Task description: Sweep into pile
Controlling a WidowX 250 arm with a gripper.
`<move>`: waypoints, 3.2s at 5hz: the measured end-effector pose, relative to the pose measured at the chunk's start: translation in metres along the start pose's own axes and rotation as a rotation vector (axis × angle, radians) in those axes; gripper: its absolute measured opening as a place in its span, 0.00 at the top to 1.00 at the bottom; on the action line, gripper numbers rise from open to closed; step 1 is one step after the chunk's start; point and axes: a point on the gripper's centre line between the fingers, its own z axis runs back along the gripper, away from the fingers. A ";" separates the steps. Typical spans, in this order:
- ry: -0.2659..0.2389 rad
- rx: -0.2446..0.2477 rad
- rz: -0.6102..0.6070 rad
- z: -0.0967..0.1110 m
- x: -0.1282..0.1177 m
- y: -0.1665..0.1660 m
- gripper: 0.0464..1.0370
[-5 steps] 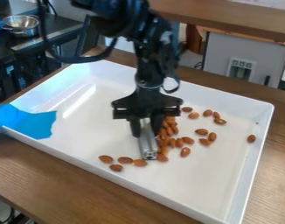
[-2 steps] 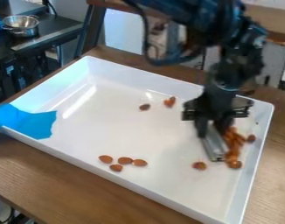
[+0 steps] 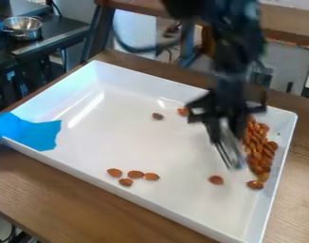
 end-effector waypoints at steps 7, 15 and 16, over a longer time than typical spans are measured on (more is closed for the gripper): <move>-0.092 0.390 -0.812 -0.017 0.011 0.136 0.67; 0.108 0.205 -0.501 -0.018 -0.077 0.028 0.67; 0.113 0.184 -0.354 -0.022 -0.076 0.015 0.67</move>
